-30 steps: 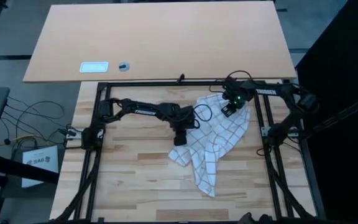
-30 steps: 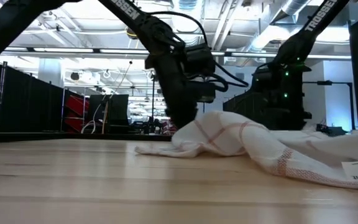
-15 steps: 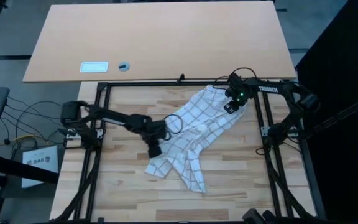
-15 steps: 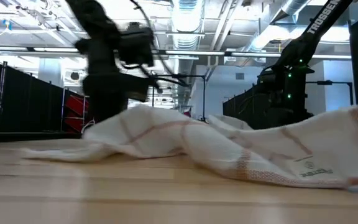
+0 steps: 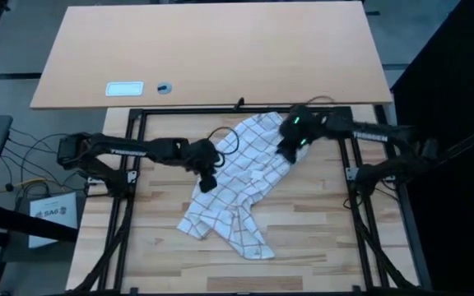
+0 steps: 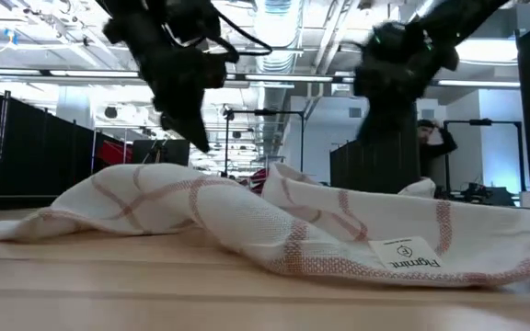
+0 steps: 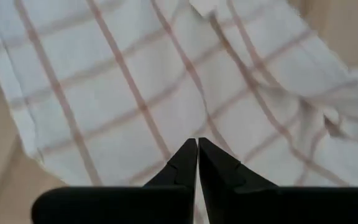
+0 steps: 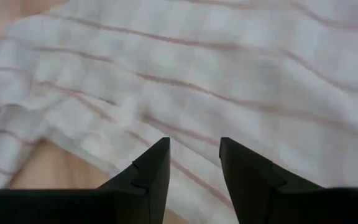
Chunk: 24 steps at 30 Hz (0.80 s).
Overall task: Roll towel
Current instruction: Fold the white checkered towel
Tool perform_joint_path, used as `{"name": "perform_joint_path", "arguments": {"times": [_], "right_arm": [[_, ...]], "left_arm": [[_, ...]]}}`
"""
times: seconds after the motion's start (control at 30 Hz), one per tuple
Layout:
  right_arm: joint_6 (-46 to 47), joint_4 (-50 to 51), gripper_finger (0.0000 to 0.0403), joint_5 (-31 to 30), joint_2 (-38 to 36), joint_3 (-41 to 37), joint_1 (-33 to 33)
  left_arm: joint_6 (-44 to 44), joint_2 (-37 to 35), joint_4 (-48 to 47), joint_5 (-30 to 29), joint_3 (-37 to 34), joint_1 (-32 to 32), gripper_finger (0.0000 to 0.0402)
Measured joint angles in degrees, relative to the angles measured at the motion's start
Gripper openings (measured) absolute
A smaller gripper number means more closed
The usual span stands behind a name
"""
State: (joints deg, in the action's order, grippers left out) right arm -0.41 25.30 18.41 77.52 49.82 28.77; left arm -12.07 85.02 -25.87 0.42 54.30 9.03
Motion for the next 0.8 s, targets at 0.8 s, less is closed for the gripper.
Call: {"name": "perform_joint_path", "arguments": {"times": [0.8], "right_arm": [[25.77, -3.84, 0.0127, -15.81, 31.49, 14.65, -23.14]], "left_arm": [[17.71, 15.49, 5.46, 3.33, -0.11, 9.88, 0.0]]}}
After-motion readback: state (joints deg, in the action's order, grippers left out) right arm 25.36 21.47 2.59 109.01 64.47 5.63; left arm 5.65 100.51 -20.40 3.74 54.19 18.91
